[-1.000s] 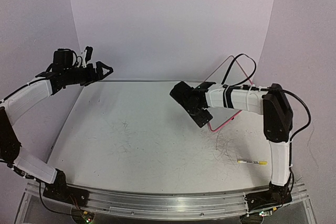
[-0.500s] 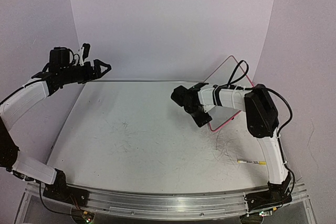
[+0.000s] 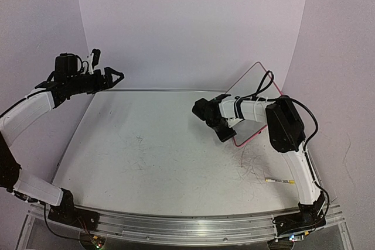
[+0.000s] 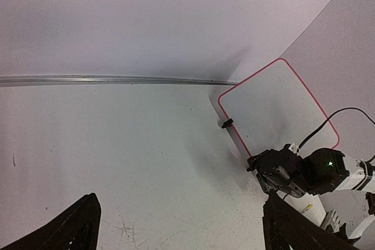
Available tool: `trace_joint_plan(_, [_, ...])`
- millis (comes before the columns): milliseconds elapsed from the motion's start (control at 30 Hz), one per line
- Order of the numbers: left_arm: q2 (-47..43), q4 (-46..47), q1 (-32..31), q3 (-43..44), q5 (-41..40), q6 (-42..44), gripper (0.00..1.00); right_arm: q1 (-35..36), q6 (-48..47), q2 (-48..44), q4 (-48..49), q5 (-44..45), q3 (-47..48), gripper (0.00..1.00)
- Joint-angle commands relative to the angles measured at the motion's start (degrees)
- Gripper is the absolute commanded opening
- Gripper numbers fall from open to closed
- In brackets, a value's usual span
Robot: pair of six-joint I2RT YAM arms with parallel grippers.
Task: Write a sentence on the whiteboard
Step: Move the whiteboard to the center of the board.
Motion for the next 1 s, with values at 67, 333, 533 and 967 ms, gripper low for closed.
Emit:
trace_joint_plan(67, [-1.0,2.3,-0.1,-0.7,-0.3,0.2,0.97,-1.5,-3.8,0.8,1.1,1.4,0.0,0.57])
trace_joint_plan(333, [-0.6,2.5,-0.1,-0.8,-0.1,0.2,0.97,-3.0,-4.5,-1.6,4.5,0.3,-5.5,0.47])
trace_joint_plan(533, [-0.3,2.6,-0.1,-1.0,-0.1,0.2,0.97,-3.4,-7.4,-3.3,6.3,0.7,-8.2,0.38])
trace_joint_plan(967, [0.3,2.8,-0.1,-1.2,-0.1,0.2,0.97,-3.4,-33.8,-11.4,24.0,-0.4,-24.4,0.14])
